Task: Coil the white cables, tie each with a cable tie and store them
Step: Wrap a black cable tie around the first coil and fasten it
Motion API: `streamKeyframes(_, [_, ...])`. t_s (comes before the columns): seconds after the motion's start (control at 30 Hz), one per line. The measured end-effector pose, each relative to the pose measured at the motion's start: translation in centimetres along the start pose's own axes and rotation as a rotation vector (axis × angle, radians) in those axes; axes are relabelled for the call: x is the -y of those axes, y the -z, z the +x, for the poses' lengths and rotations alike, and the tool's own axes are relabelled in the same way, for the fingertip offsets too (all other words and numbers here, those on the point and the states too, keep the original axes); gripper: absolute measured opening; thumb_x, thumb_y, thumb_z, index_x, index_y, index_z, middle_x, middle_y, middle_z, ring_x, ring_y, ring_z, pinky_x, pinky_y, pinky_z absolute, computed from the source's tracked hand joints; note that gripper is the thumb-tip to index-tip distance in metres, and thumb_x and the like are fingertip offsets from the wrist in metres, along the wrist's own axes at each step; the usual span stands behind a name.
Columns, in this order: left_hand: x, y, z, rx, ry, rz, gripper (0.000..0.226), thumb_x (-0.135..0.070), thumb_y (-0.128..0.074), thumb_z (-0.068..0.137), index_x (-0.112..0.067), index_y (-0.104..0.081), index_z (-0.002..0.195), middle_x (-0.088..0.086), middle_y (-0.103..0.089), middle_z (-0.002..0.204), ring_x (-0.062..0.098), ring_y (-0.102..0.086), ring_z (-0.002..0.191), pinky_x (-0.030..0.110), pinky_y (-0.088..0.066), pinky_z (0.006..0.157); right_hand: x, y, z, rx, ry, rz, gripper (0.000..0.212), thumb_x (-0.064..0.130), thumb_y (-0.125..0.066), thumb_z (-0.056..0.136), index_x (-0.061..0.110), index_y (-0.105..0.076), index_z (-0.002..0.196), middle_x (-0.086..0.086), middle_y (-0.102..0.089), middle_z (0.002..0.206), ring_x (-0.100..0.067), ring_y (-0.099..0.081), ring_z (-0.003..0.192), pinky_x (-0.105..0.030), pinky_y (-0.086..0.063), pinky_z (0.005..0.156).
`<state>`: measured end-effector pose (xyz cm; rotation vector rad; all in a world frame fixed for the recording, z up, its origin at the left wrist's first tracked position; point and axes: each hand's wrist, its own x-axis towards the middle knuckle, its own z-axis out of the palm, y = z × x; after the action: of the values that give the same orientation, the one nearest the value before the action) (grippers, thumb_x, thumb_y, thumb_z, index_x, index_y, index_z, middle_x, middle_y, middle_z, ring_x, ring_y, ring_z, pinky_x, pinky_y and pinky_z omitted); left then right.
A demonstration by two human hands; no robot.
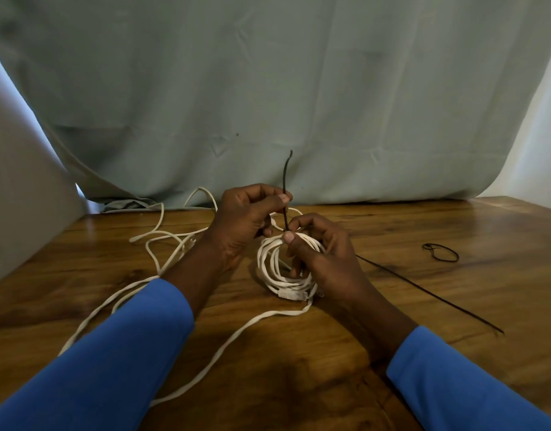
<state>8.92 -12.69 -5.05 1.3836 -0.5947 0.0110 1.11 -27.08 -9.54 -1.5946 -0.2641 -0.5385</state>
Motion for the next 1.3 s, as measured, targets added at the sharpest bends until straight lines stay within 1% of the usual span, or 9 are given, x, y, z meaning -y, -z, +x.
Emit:
streamKeyframes(0.13, [0.5,-0.4,0.1,-0.092,-0.036,0.017,0.006,-0.011,-0.073,0.093,-0.007,-0.076,0.090,0.003,-0.070,0.073,0.007,-0.046,0.046,0.024,-0.048,0.051,-0.3,0.0,0.1,-0.011,0.007,0.010,0.013,0.005,-0.069,0.097,0.004,-0.066,0.109,-0.013,-0.071,0.084,-0.014,-0.068,0.061,-0.027,-0.056,0.054])
streamKeyframes(0.23, [0.5,-0.5,0.2,-0.196,-0.074,0.034,0.001,-0.008,-0.073,0.093,-0.008,-0.075,0.093,0.008,-0.069,0.076,0.006,-0.050,0.043,0.022,-0.047,0.049,-0.6,0.0,0.3,-0.007,0.009,-0.010,0.015,0.006,-0.068,0.098,0.012,-0.070,0.111,-0.012,-0.076,0.098,-0.021,-0.075,0.083,-0.041,-0.063,0.075])
streamKeyframes(0.37, [1.1,-0.1,0.4,-0.273,-0.131,0.165,0.026,-0.004,-0.075,0.090,-0.018,-0.063,0.109,0.009,-0.072,0.077,0.006,-0.061,0.053,0.022,-0.050,0.054,-0.5,0.1,0.3,0.028,0.000,0.025,0.011,0.009,-0.065,0.100,0.009,-0.066,0.111,-0.013,-0.078,0.098,-0.025,-0.075,0.091,-0.039,-0.062,0.083])
streamKeyframes(0.47, [1.4,-0.1,0.5,-0.127,-0.081,0.260,0.011,-0.012,-0.073,0.094,-0.019,-0.077,0.087,0.006,-0.076,0.075,0.011,-0.068,0.065,0.029,-0.053,0.069,-0.5,0.1,0.6,-0.004,0.055,0.014,0.012,0.005,-0.065,0.099,0.004,-0.063,0.112,-0.013,-0.077,0.095,-0.019,-0.074,0.087,-0.026,-0.058,0.075])
streamKeyframes(0.53, [1.4,-0.5,0.1,-0.013,0.038,0.250,0.026,-0.026,-0.067,0.100,-0.014,-0.081,0.081,0.010,-0.078,0.078,0.016,-0.070,0.068,0.028,-0.055,0.070,-0.9,0.3,0.9,-0.073,0.101,-0.050,0.012,0.006,-0.067,0.099,0.009,-0.065,0.110,-0.013,-0.077,0.098,-0.020,-0.075,0.089,-0.029,-0.058,0.078])
streamKeyframes(0.67, [1.3,-0.6,-0.3,0.168,0.156,0.182,0.027,-0.031,-0.068,0.099,-0.008,-0.082,0.100,0.017,-0.080,0.097,0.031,-0.077,0.092,0.038,-0.059,0.088,-1.8,1.0,1.3,-0.201,0.180,-0.189,0.011,0.021,-0.071,0.098,0.016,-0.069,0.107,-0.006,-0.076,0.097,-0.024,-0.074,0.091,-0.047,-0.061,0.081])
streamKeyframes(0.87, [1.5,-0.2,-0.4,0.225,0.123,0.097,0.028,-0.006,-0.079,0.085,-0.014,-0.077,0.112,0.010,-0.080,0.101,0.020,-0.077,0.090,0.033,-0.059,0.082,-1.9,1.4,1.4,-0.237,0.210,-0.224,0.019,0.028,-0.068,0.095,0.014,-0.065,0.108,-0.007,-0.075,0.096,-0.026,-0.074,0.089,-0.054,-0.060,0.080])
streamKeyframes(1.07, [1.4,-0.4,-0.8,0.270,-0.142,0.342,0.051,0.014,-0.072,0.079,-0.021,-0.057,0.113,-0.001,-0.075,0.088,0.011,-0.069,0.075,0.029,-0.055,0.065,-1.8,1.6,1.8,-0.266,0.148,-0.164,0.012,0.020,-0.073,0.096,0.015,-0.067,0.106,-0.008,-0.078,0.092,-0.023,-0.077,0.081,-0.044,-0.063,0.072])
streamKeyframes(1.3, [2.0,-0.4,-1.5,0.170,-0.539,0.745,0.026,-0.024,-0.081,0.088,-0.031,-0.060,0.102,-0.008,-0.072,0.086,0.010,-0.069,0.076,0.039,-0.056,0.066,-0.9,1.9,1.5,-0.236,0.038,-0.041,0.011,0.009,-0.074,0.094,0.007,-0.069,0.104,-0.013,-0.078,0.086,-0.019,-0.076,0.072,-0.028,-0.060,0.063])
